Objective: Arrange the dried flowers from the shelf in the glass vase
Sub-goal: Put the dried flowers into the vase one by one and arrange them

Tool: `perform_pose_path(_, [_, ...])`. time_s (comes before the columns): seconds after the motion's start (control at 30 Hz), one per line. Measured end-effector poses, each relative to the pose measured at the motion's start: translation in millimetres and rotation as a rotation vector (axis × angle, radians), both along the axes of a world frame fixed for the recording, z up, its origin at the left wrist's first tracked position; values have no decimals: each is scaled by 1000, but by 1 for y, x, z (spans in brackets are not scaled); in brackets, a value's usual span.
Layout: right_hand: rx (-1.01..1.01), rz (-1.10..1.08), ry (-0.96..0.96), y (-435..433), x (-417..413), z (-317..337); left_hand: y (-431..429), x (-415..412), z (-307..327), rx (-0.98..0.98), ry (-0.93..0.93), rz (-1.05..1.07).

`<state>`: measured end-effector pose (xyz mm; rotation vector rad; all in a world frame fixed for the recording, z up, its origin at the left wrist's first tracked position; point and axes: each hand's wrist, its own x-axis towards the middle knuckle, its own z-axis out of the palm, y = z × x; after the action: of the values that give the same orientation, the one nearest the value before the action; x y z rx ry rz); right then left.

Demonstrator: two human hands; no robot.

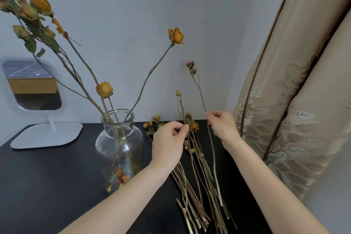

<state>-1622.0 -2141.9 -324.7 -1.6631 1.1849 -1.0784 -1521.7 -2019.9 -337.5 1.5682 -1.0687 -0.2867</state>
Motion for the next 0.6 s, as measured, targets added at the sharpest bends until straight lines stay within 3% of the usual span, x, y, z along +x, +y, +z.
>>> perform_pose_path(0.17, [13, 7, -155, 21, 8, 32, 29, 8, 35, -201, 95, -34])
perform_pose_path(0.6, [-118, 139, -379, 81, 49, 109, 97, 73, 139, -494, -108, 146])
